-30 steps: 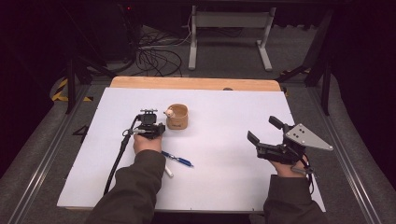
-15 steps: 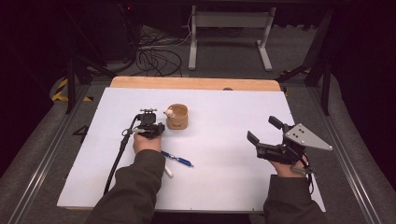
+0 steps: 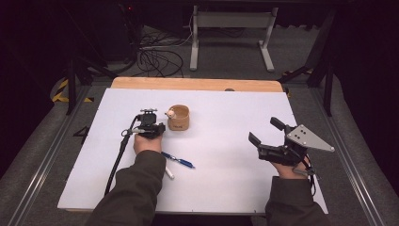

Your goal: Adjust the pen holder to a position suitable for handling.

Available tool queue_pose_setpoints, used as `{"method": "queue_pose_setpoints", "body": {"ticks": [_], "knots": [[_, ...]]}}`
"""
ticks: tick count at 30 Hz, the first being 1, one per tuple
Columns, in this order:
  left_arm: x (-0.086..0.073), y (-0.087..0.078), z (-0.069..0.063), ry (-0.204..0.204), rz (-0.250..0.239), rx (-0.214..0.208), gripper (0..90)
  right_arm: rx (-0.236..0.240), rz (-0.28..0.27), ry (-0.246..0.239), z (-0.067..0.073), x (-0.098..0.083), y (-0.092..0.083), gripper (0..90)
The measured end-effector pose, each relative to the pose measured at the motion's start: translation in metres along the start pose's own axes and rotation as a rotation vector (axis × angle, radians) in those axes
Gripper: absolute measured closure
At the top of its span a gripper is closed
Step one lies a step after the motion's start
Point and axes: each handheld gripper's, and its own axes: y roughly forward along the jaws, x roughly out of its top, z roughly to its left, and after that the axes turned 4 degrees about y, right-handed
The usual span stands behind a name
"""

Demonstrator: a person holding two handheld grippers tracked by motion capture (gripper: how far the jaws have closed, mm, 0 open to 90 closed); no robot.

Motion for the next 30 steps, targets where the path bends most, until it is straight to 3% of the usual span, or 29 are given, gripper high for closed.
{"method": "queue_pose_setpoints", "body": {"ticks": [9, 18, 30], "knots": [[0.001, -0.002, 0.001, -0.007, -0.01, -0.006, 64.7, 0.0, 0.001, 0.002, 0.0, 0.0, 0.0, 9.0], [0.005, -0.01, 0.003, -0.024, -0.061, -0.032, 64.8, 0.001, 0.003, -0.006, 0.0, -0.001, 0.001, 9.0], [0.006, -0.029, 0.005, 0.022, -0.125, -0.084, 64.9, 0.007, 0.011, -0.01, 0.002, -0.002, 0.004, 9.3]]}}
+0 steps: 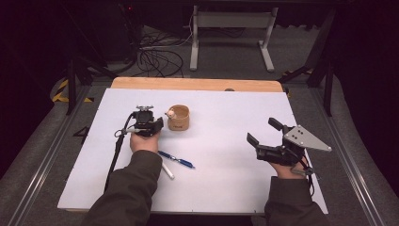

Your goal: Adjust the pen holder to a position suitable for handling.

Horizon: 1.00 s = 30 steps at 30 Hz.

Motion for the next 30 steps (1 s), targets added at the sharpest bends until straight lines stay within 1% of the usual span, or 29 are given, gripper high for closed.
{"method": "queue_pose_setpoints", "body": {"ticks": [4, 8, 9, 10, 15, 18, 19, 26, 28, 30], "knots": [[0.001, -0.006, -0.002, 0.014, -0.018, -0.023, 65.0, 0.003, 0.007, -0.006, 0.002, -0.001, 0.002, 9.4], [0.002, -0.016, -0.004, 0.023, -0.046, -0.051, 65.0, 0.009, 0.01, -0.013, 0.003, -0.002, 0.004, 9.4], [0.003, -0.018, -0.004, 0.031, -0.054, -0.058, 65.0, 0.01, 0.011, -0.009, 0.003, -0.002, 0.004, 9.4], [0.003, -0.021, -0.005, 0.031, -0.065, -0.065, 65.0, 0.009, 0.014, -0.007, 0.003, -0.002, 0.004, 9.5], [0.005, -0.037, -0.009, 0.07, -0.109, -0.093, 65.0, 0.011, 0.017, -0.011, 0.004, -0.003, 0.006, 9.7], [0.005, -0.045, -0.012, 0.086, -0.133, -0.111, 65.0, 0.017, 0.022, -0.009, 0.006, -0.004, 0.008, 9.9], [0.004, -0.047, -0.013, 0.087, -0.138, -0.118, 64.9, 0.018, 0.023, -0.016, 0.007, -0.004, 0.009, 10.0], [0.003, -0.062, -0.025, 0.123, -0.178, -0.184, 65.0, 0.038, 0.039, -0.015, 0.012, -0.007, 0.015, 11.1], [0.002, -0.064, -0.028, 0.129, -0.185, -0.216, 65.0, 0.049, 0.047, -0.01, 0.013, -0.008, 0.017, 12.1], [0.002, -0.065, -0.03, 0.129, -0.177, -0.251, 65.0, 0.063, 0.054, -0.01, 0.014, -0.009, 0.019, 13.0]]}}
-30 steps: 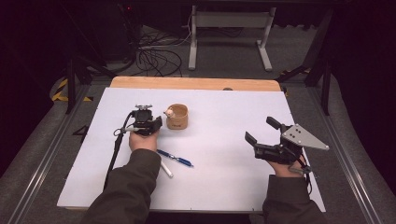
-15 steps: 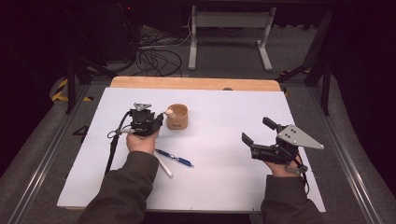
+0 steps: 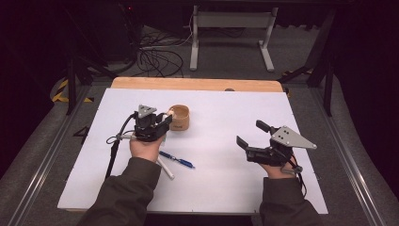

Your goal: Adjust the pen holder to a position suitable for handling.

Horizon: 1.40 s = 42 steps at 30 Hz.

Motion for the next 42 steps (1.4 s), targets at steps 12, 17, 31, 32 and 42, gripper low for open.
{"method": "queue_pose_setpoints", "body": {"ticks": [12, 17, 31, 32, 42], "knots": [[-0.001, -0.002, -0.022, 0.049, -0.057, -0.141, 65.0, 0.04, 0.022, 0.012, 0.011, -0.005, 0.013, 20.7], [0.0, -0.002, -0.036, 0.085, -0.065, -0.183, 65.0, 0.051, 0.035, 0.008, 0.017, -0.007, 0.02, 24.3], [-0.002, 0.0, -0.067, 0.148, -0.082, -0.28, 65.0, 0.102, 0.064, 0.019, 0.031, -0.015, 0.034, 33.4], [-0.002, 0.0, -0.069, 0.152, -0.083, -0.286, 64.9, 0.103, 0.064, 0.017, 0.032, -0.015, 0.035, 34.0], [-0.004, 0.002, -0.085, 0.171, -0.109, -0.318, 64.9, 0.132, 0.066, 0.034, 0.039, -0.018, 0.041, 37.0]]}}
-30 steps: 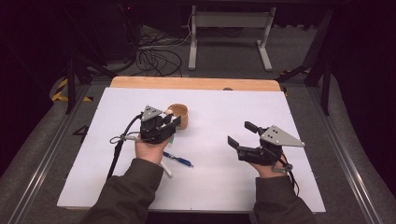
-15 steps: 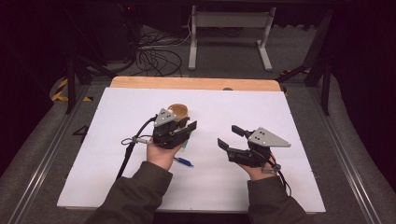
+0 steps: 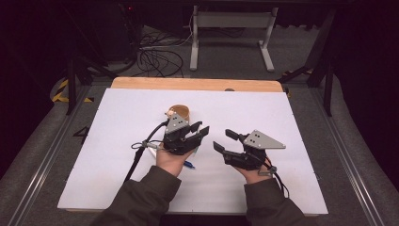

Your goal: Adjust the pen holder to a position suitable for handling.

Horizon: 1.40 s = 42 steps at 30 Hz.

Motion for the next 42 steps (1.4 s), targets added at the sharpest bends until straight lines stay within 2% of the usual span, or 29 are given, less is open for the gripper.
{"method": "queue_pose_setpoints", "body": {"ticks": [7, 14, 28, 34, 42], "knots": [[0.001, 0.006, -0.01, 0.015, -0.011, -0.018, 64.9, 0.026, -0.012, 0.017, 0.005, 0.0, 0.003, 38.2], [0.003, 0.008, -0.017, 0.024, -0.026, -0.022, 64.9, 0.043, 0.001, 0.036, 0.009, -0.002, 0.007, 39.0], [0.007, 0.006, -0.023, 0.026, -0.058, -0.031, 64.9, 0.081, 0.035, 0.055, 0.019, -0.008, 0.02, 40.6], [0.007, 0.005, -0.024, 0.02, -0.059, -0.046, 64.9, 0.097, 0.055, 0.053, 0.023, -0.011, 0.025, 44.2], [0.007, 0.003, -0.024, 0.02, -0.056, -0.052, 64.8, 0.102, 0.064, 0.058, 0.021, -0.014, 0.026, 52.0]]}}
